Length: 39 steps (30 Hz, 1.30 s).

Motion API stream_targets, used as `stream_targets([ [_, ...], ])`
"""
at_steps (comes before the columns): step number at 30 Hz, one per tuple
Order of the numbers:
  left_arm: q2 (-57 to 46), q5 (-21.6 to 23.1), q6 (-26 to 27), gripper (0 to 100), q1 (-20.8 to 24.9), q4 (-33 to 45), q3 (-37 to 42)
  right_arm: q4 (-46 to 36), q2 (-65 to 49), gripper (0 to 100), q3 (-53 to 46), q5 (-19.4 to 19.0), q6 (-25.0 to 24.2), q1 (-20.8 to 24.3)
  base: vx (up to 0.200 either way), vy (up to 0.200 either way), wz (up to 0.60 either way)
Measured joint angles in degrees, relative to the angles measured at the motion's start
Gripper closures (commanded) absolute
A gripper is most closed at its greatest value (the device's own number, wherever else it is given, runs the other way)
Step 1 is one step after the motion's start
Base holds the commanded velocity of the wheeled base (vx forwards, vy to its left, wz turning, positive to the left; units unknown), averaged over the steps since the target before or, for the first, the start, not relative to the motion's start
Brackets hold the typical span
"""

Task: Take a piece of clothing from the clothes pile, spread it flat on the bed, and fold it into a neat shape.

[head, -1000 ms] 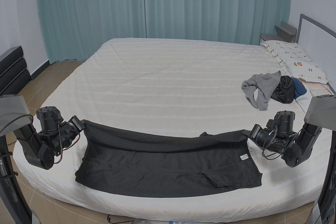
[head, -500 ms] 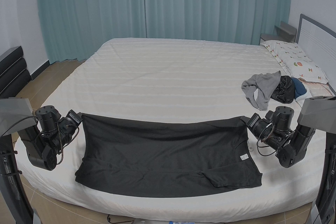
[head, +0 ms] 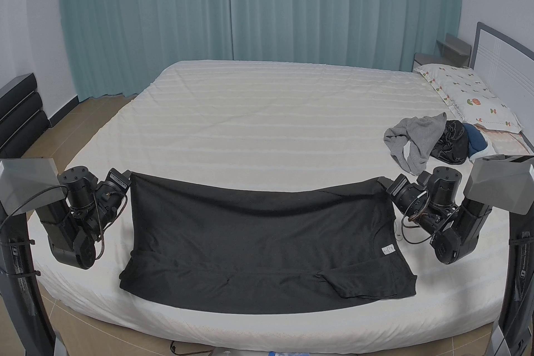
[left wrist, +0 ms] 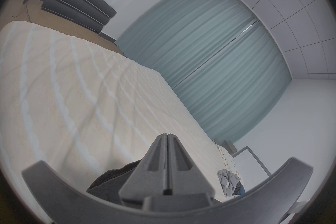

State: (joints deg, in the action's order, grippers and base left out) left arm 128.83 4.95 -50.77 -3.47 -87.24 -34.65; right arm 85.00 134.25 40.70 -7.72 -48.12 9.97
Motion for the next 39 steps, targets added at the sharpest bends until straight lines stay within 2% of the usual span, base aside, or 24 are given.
stream_targets([
  [12,1.52,0.02,-0.02,100,-0.51,-0.02,-1.79,-3.69,1.33,100,5.95,0.26,0.24,-0.38,0.000,0.000,0.00],
  [19,1.57,0.20,0.15,100,-0.57,-0.02,-0.18,-3.80,0.95,100,2.46,-0.68,0.38,-0.63,0.000,0.000,0.00],
  [23,1.46,0.60,0.63,100,-0.60,-0.13,2.15,-3.80,-0.21,100,-1.40,-2.44,0.72,-1.07,0.000,0.000,0.00],
  [32,1.66,1.04,7.58,100,-1.40,-0.78,10.25,-2.27,-1.71,100,-11.98,-5.88,7.36,-2.36,0.000,0.000,0.00],
  [39,3.78,1.12,12.87,100,-1.69,-1.74,15.88,3.10,0.94,100,-18.71,-6.90,12.42,-2.32,0.000,0.000,0.00],
])
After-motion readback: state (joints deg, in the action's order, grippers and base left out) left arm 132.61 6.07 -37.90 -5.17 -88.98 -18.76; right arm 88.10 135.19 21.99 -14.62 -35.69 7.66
